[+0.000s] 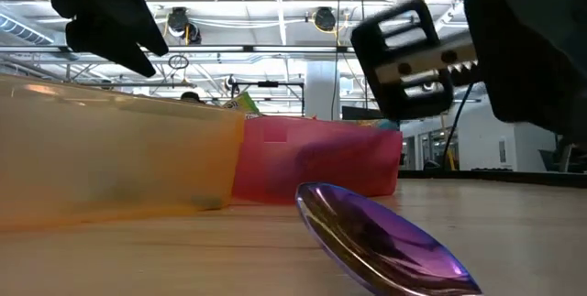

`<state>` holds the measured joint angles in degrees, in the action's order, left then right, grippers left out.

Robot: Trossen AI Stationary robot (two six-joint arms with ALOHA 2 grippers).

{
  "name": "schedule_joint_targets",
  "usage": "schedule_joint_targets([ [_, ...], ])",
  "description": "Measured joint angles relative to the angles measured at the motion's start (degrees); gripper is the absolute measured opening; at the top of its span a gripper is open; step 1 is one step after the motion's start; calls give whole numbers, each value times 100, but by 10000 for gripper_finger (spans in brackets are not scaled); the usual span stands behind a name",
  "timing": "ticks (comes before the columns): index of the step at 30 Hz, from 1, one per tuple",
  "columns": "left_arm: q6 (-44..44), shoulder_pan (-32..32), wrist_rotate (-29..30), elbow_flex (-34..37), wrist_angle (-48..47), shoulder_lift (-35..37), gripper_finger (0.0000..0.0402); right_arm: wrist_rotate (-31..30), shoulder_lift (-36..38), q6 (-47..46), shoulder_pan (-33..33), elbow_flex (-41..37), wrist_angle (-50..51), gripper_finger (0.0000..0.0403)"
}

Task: Pick & Place Food Item
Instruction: Put the blue green spoon into the orange bin

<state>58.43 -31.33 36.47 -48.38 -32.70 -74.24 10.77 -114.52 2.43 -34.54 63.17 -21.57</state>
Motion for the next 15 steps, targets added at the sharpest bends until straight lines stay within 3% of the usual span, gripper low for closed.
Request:
schedule_joint_targets([
  [7, -32, 165, -42, 0, -4, 0, 284, 447, -88, 188, 96, 113, -29, 10],
  [15, -28, 369, -64, 0, 36, 0, 279, 1212, -372, 672, 661, 391, -216, 2],
])
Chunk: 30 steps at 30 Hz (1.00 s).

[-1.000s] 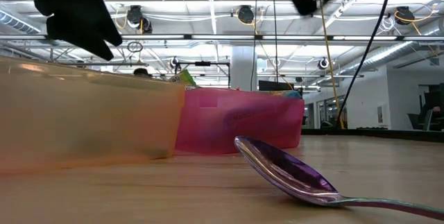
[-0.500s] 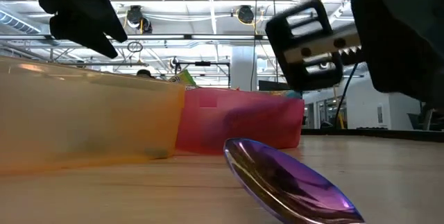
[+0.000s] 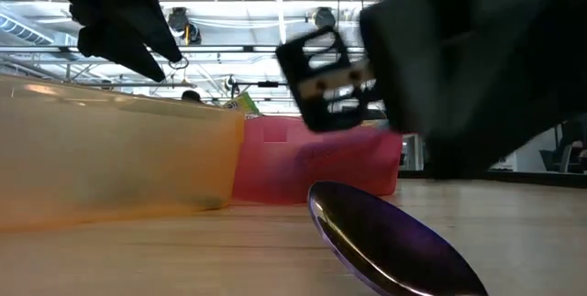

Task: Pick & Place Food Item
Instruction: Put the blue green spoon into the orange bin

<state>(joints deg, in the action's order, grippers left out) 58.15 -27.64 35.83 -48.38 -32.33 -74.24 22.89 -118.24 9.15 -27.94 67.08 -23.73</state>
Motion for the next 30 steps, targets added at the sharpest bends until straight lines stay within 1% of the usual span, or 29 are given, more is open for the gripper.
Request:
schedule_joint_targets([
  [3, -56, 30, -121, 0, 14, 0, 281, -49, -17, 28, 168, -2, 152, 1],
  [8, -133, 30, -189, 0, 80, 0, 283, -885, -4, 166, 261, 0, 738, 1],
  [11, -149, 30, -189, 0, 77, 0, 283, -1189, 16, 399, 277, 7, 1133, 1],
  [13, -149, 30, -189, 0, 76, 0, 283, -1370, 16, 385, 260, 9, 1287, 1],
  [16, -148, 30, -191, 0, 90, 0, 283, -1412, 26, 350, 242, 19, 1572, 1],
  [18, -147, 30, -191, 0, 87, 0, 283, -1494, 33, 329, 242, 20, 1965, 1],
  [22, -135, 30, -191, 0, 90, 0, 283, -1840, 20, 36, 229, 17, 2812, 0],
  [30, -96, 28, -241, 0, 93, 0, 283, -1853, 93, -981, 247, 29, 4189, 0],
])
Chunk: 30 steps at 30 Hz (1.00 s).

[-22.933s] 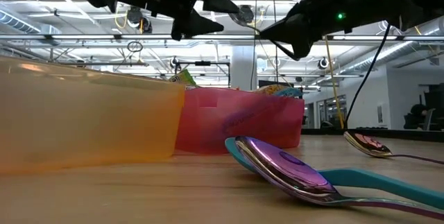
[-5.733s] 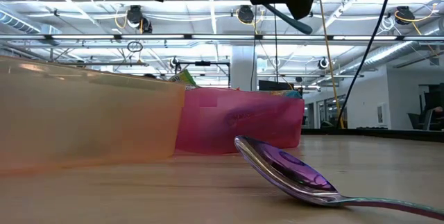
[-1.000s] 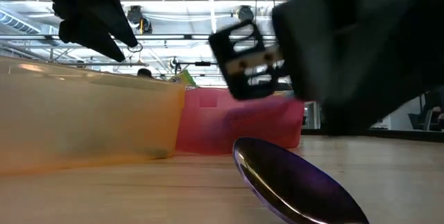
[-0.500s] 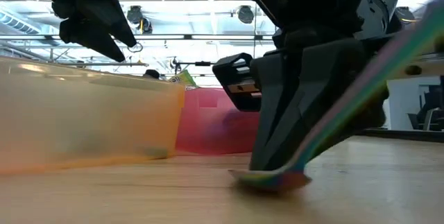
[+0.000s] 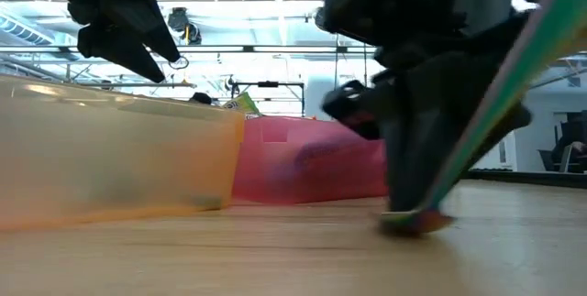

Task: Pick & Place Food Item
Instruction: Put the blue green spoon into the orange bin

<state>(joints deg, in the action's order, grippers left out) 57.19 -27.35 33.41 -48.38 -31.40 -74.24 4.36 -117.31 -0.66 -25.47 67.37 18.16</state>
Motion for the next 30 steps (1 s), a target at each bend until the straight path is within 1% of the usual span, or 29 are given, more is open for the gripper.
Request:
schedule_joint_targets([
  [6, 4, -2, -3, 0, 1, 0, 283, -99, 451, -233, -90, -37, 1126, 0],
  [13, 4, 1, 3, 0, 19, 0, 283, -1113, 1385, -240, -147, -99, 2001, 0],
  [17, 4, 0, 6, 0, 20, 0, 283, -1627, 1814, -175, -121, -55, 2039, 0],
  [23, 4, 0, 6, 0, 21, 0, 283, -1675, 1977, -133, -115, -63, 1867, 0],
  [25, 1, 0, 6, 0, 22, 0, 283, -1685, 2062, -320, -114, -57, 1870, 0],
  [28, 0, 1, 6, 0, 22, 0, 283, -1757, 2254, -1235, -44, -57, 1950, 3],
  [30, -4, 0, 6, 0, 22, 0, 283, -1582, 2479, -1759, 74, -56, 2169, 17],
])
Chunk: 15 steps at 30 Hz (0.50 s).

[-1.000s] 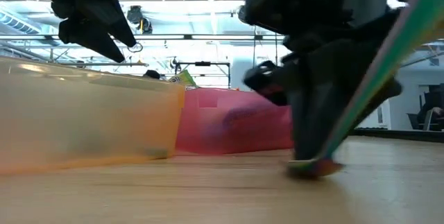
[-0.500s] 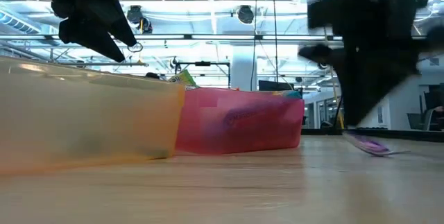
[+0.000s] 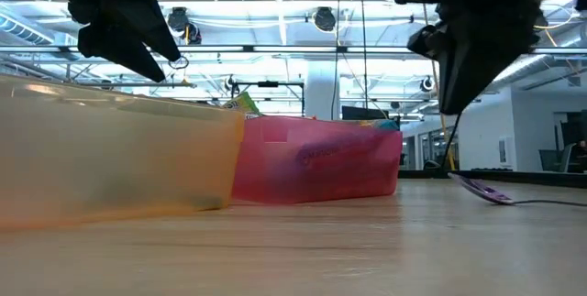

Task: Pick & Place Food Item
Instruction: Put the blue green spoon into the orange bin

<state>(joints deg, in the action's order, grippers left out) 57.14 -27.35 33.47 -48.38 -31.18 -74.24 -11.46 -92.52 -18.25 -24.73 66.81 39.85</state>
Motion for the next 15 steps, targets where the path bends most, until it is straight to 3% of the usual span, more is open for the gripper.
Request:
schedule_joint_targets([
  [5, 2, 0, 0, 0, 1, 0, 283, 245, 840, -721, 201, -773, -460, 93],
  [11, -6, -13, -2, 0, 0, 0, 283, 281, 1698, -1112, 228, -2590, -2331, 212],
  [15, -31, 22, 17, 0, 14, 0, 283, 423, 1765, -1202, 354, -3593, -3992, 257],
])
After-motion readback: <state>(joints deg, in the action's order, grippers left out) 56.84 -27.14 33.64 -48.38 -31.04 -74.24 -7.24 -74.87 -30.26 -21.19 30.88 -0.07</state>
